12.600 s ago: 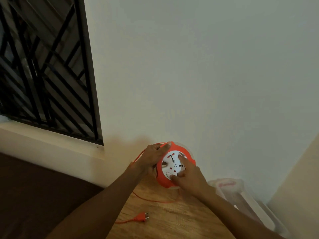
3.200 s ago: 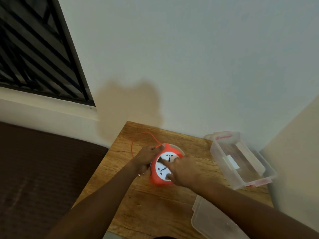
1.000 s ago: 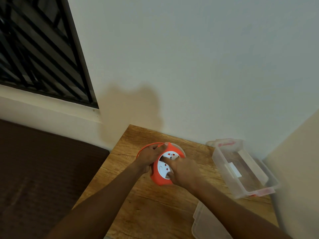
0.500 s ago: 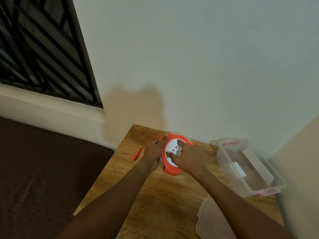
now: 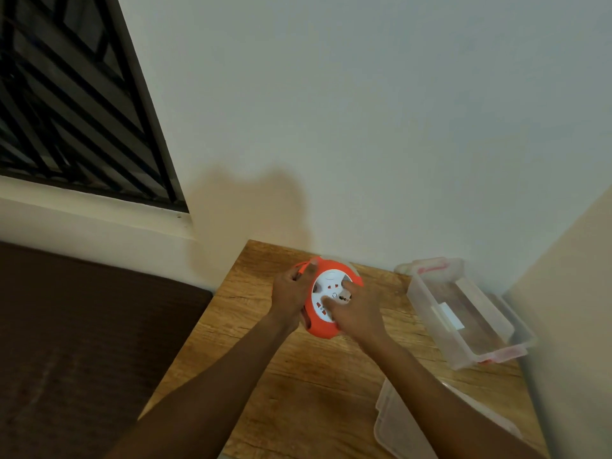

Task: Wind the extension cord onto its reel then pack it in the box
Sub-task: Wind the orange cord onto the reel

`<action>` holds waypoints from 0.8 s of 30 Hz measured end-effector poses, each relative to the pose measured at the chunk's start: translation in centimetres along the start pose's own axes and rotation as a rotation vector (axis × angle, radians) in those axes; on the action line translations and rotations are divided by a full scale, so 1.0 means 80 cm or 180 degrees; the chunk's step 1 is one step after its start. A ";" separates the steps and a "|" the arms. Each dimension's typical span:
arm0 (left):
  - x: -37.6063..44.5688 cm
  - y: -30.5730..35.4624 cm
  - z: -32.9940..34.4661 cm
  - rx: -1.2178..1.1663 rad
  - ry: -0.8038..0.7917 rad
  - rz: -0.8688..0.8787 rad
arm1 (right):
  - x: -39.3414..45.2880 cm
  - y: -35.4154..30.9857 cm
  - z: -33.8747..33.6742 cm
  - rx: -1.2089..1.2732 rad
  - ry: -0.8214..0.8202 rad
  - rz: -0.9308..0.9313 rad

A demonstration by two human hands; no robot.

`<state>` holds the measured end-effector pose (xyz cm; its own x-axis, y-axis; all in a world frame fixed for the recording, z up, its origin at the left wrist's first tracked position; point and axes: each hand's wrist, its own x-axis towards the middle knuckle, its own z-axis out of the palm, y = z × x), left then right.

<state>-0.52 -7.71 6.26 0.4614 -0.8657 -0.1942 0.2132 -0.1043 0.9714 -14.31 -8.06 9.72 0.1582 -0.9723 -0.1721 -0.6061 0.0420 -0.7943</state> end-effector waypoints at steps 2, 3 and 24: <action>0.002 0.005 -0.003 -0.0174 0.0036 -0.0168 | -0.011 0.007 -0.002 -0.1251 0.0286 -0.1079; 0.005 0.007 -0.005 -0.0206 0.0011 -0.0240 | -0.012 0.012 -0.006 -0.1771 0.0351 -0.1660; 0.009 0.028 -0.050 0.0826 -0.1248 -0.0371 | -0.021 -0.033 -0.021 -0.5495 -0.1337 -0.3454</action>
<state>3.72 -6.61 7.77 0.0772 -0.9550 -0.2863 -0.0006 -0.2872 0.9579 -14.29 -6.92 13.05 0.8480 -0.3402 -0.4063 -0.0707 -0.8325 0.5495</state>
